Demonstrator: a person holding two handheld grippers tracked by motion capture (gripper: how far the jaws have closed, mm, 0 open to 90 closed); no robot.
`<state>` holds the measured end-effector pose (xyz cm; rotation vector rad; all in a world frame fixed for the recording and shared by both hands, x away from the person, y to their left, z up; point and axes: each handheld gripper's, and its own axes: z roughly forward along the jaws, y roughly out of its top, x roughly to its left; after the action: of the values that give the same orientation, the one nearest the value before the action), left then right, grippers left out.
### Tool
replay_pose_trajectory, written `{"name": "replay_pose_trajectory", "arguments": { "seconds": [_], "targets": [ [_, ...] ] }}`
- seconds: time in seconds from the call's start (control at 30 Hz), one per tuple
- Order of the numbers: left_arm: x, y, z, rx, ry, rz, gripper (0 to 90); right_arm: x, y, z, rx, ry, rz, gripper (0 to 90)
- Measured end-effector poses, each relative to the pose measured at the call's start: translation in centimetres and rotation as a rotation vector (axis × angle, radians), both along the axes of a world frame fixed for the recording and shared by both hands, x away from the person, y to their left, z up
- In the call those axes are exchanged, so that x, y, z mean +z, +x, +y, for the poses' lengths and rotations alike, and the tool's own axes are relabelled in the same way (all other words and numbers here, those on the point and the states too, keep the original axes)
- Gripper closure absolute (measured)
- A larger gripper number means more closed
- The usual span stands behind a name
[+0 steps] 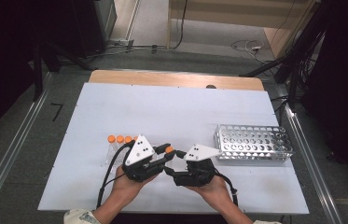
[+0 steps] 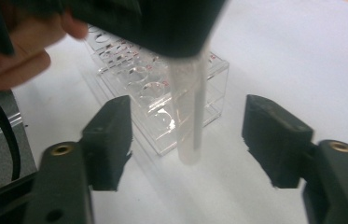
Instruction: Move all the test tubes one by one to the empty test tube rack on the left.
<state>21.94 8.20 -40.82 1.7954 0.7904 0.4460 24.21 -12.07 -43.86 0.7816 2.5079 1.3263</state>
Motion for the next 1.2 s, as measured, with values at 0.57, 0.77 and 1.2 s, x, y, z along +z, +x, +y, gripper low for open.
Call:
{"name": "replay_pose_trajectory", "arguments": {
  "seconds": [0.57, 0.77, 1.2],
  "targets": [
    [2.6, 1.2, 5.0, 0.149, -0.062, -0.043, 70.7, -0.3, 0.4, -0.3, -0.023, -0.004, 0.019, 25.1],
    [2.1, 1.8, 5.8, 0.197, -0.044, -0.039, 70.7, -0.4, 0.4, -0.3, -0.027, -0.005, 0.022, 25.1],
    [-0.2, 3.0, 5.3, 0.201, 0.045, 0.014, 70.5, -0.5, 0.5, -0.4, -0.034, -0.008, 0.021, 25.1]
  ]
}}
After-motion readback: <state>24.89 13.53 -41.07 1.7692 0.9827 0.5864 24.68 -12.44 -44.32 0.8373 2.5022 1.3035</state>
